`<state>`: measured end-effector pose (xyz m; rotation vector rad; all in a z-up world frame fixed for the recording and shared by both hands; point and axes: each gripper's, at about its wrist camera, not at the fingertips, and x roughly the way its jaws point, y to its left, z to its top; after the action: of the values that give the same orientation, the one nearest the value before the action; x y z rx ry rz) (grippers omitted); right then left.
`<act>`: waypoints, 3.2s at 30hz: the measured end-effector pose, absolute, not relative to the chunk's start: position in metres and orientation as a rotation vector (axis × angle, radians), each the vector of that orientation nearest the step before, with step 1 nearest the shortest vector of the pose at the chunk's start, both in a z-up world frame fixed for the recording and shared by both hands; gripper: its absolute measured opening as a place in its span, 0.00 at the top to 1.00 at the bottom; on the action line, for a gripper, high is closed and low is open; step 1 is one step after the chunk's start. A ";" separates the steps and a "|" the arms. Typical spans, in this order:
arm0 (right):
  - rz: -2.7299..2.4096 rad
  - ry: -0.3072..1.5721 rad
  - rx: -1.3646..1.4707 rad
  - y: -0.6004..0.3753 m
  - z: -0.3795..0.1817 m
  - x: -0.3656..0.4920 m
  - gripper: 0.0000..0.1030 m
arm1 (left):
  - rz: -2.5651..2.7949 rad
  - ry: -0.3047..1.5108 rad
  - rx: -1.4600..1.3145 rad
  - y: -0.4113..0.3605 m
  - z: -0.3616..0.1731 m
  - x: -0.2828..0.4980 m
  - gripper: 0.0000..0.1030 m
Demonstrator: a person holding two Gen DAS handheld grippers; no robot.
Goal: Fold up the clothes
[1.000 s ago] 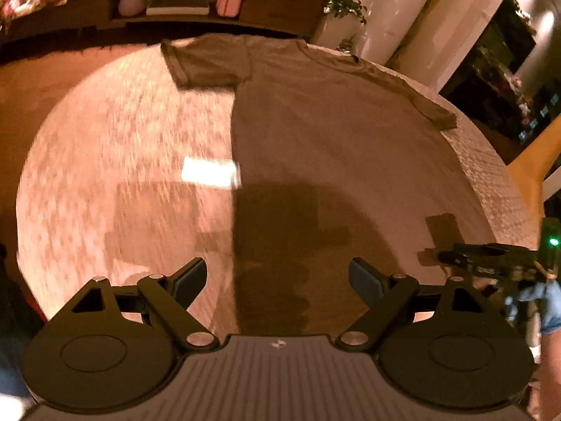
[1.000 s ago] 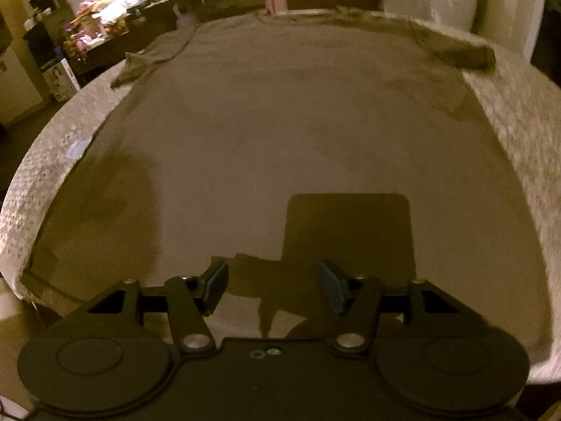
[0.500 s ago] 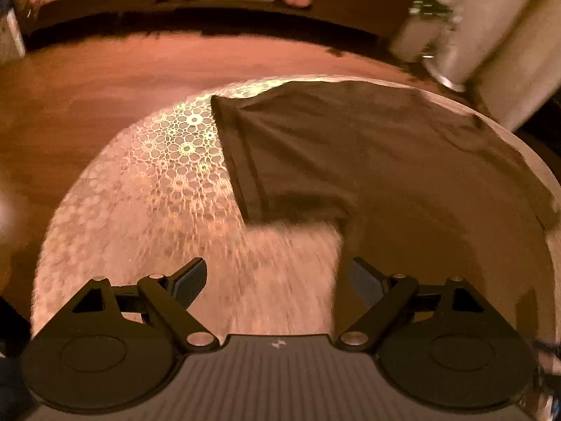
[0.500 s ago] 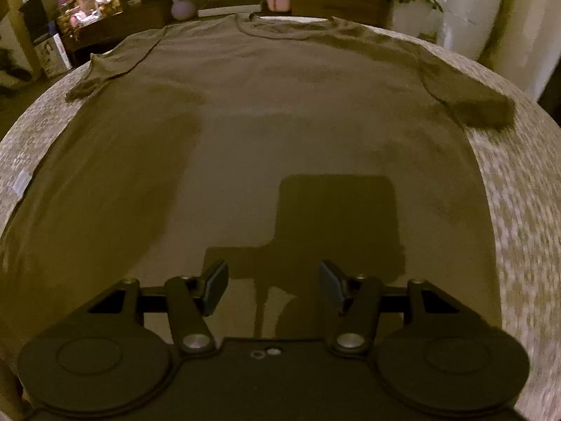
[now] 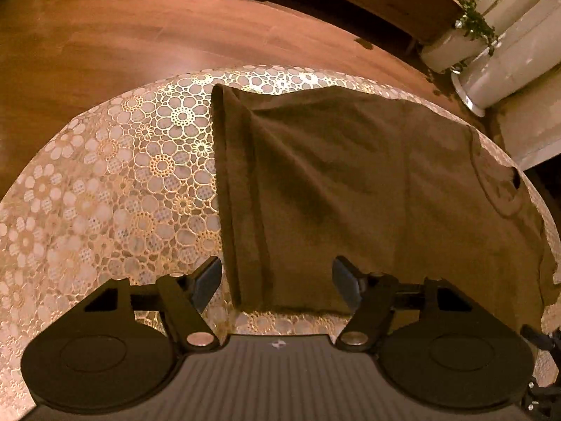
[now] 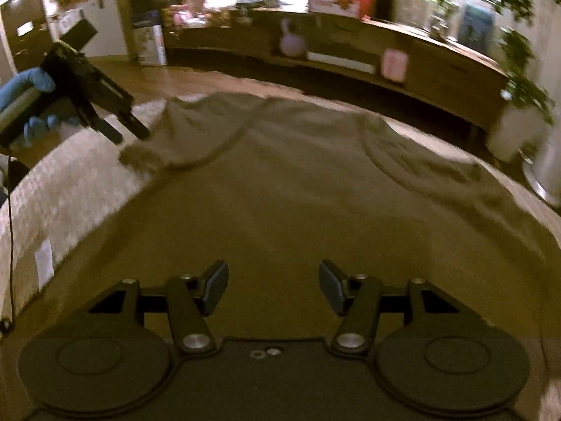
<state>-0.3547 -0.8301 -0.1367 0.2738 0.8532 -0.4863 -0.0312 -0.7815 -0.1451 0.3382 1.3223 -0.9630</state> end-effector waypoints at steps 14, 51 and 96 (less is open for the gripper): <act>-0.367 0.862 0.165 -0.869 -0.154 -0.241 0.00 | -0.907 1.280 0.373 -0.787 -0.153 -0.036 0.92; -0.365 0.976 0.229 -0.886 -0.179 -0.353 0.00 | -1.375 1.020 0.670 -0.882 -0.127 -0.219 0.95; -0.597 0.973 0.243 -0.953 -0.157 -0.422 0.00 | -1.621 0.990 0.743 -0.829 -0.133 -0.206 0.38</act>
<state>-0.4217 -0.9530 -0.1569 0.2430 0.9733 -0.5967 -0.2061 -0.8293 -0.1326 0.7434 0.9902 -1.6207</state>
